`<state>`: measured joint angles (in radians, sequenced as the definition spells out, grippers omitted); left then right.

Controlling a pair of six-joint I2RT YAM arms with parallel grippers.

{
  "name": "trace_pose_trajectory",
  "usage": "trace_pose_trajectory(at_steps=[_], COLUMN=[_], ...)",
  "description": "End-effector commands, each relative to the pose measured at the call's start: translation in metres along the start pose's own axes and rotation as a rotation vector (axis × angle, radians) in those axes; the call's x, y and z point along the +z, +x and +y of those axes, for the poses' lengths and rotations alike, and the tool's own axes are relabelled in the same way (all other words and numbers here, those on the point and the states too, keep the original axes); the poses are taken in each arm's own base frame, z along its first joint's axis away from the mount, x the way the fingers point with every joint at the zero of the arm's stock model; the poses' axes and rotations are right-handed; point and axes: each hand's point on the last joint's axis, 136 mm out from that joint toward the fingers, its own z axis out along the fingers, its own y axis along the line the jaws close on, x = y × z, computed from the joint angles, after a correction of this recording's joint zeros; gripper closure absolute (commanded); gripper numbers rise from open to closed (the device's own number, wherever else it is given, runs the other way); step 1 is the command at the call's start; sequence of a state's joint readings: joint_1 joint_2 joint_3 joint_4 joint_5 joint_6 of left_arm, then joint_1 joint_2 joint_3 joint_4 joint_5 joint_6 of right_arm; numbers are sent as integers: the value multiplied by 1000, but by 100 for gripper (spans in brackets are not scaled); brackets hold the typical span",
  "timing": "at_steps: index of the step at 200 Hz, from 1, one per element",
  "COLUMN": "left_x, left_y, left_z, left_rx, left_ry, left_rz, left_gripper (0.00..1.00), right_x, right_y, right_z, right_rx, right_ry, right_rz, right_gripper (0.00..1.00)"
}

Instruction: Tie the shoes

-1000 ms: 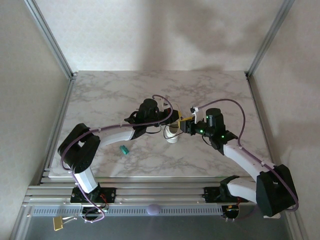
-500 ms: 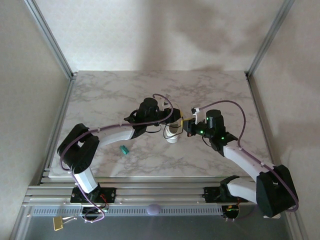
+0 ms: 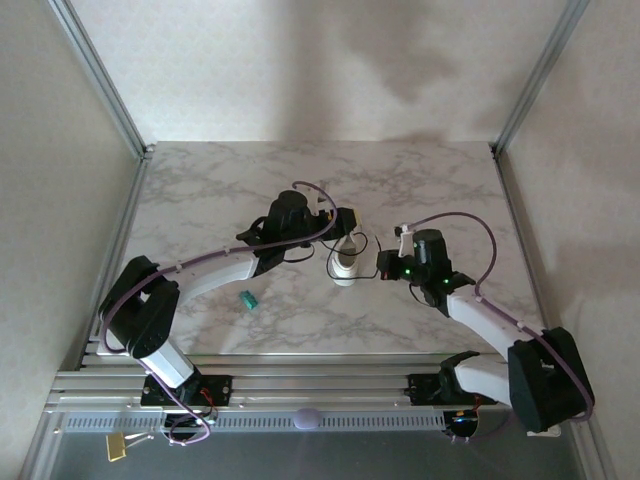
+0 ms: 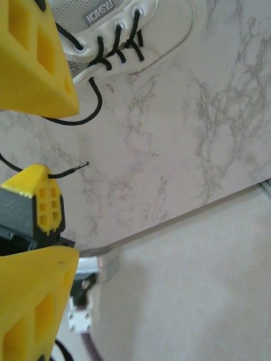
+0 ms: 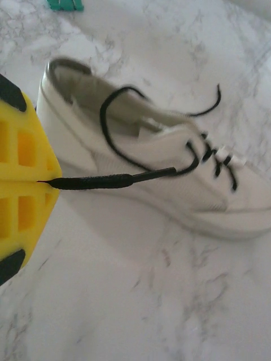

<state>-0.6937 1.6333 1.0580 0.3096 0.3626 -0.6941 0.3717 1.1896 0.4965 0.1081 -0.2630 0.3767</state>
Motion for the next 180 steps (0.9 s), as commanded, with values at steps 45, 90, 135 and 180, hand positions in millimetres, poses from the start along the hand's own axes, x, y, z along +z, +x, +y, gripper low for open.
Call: trace_pose_trajectory(at_steps=[45,90,135,180], left_x=[5,7,10,15], left_y=[5,8,11,13], left_z=[11,13,16,18], left_rx=[1,-4,-13,-25], left_ry=[-27,-28,-29,-25], left_rz=[15,20,30,39], left_gripper=[41,42,42,42], right_x=[31,42,44,45], right_y=[9,3,-1,2], right_z=[-5,7,23,28], right_rx=[30,-2,-37,-58], right_ry=[-87,-208,-318,-363], right_rz=[66,27,-1,7], right_gripper=[100,100,100,100])
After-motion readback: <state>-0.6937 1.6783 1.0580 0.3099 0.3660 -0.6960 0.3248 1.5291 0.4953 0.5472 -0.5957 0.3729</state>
